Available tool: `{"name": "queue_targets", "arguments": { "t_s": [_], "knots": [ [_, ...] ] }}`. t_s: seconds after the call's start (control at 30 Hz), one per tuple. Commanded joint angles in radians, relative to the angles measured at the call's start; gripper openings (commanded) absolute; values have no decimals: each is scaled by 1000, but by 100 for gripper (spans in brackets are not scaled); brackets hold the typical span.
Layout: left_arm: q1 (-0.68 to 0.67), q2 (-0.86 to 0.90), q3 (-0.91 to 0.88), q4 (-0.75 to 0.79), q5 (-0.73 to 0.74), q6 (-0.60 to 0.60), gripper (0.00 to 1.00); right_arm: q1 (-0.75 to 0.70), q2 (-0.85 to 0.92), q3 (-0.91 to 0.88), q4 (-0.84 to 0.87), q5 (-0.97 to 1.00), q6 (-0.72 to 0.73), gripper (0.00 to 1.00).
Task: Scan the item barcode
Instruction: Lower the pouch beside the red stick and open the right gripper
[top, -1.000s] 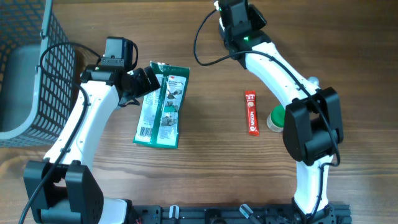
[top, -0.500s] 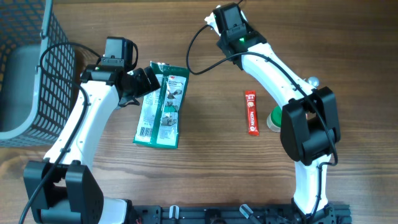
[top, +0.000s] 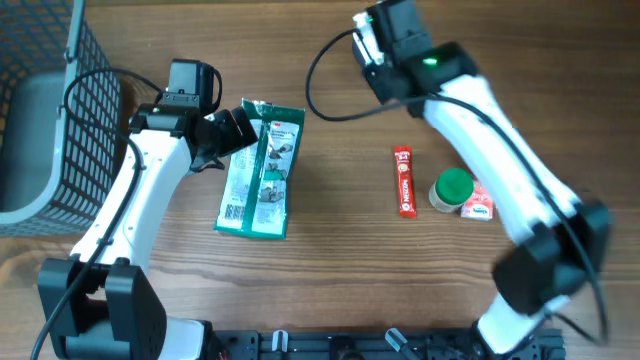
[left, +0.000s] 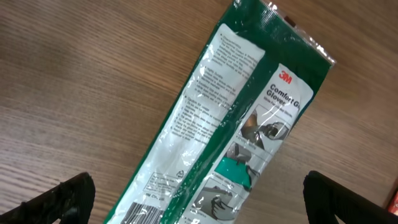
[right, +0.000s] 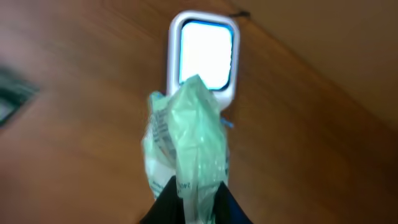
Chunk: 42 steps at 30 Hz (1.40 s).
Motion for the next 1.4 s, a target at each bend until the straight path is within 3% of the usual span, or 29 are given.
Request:
{"name": "queue_targets", "arguments": {
  "t_s": [0.0, 0.07, 0.2, 0.33, 0.6, 0.93, 1.13, 1.2, 1.23, 1.3, 1.37],
  "knots": [
    [0, 0, 3, 0, -14, 9, 100, 1, -74, 1, -196, -276, 123, 4],
    [0, 0, 3, 0, -14, 9, 100, 1, -67, -6, -324, -417, 127, 4],
    [0, 0, 3, 0, -14, 9, 100, 1, -65, -83, -362, -581, 224, 4],
    [0, 0, 3, 0, -14, 9, 100, 3, -64, -216, -345, -580, 336, 4],
    [0, 0, 3, 0, -14, 9, 100, 3, -64, -441, -235, -579, 333, 5],
    [0, 0, 3, 0, -14, 9, 100, 3, -64, -465, -174, -571, 336, 4],
    [0, 0, 3, 0, -14, 9, 100, 3, -64, -465, -183, -417, 414, 5],
    [0, 0, 3, 0, -14, 9, 100, 3, -64, -465, -179, -417, 407, 19],
    [0, 0, 3, 0, -14, 9, 100, 3, -64, -465, -175, -413, 406, 49],
    [0, 0, 3, 0, -14, 9, 100, 3, -63, -465, -171, -401, 407, 76],
    [0, 0, 3, 0, -14, 9, 100, 3, -63, -465, -167, -386, 411, 80]
  ]
}}
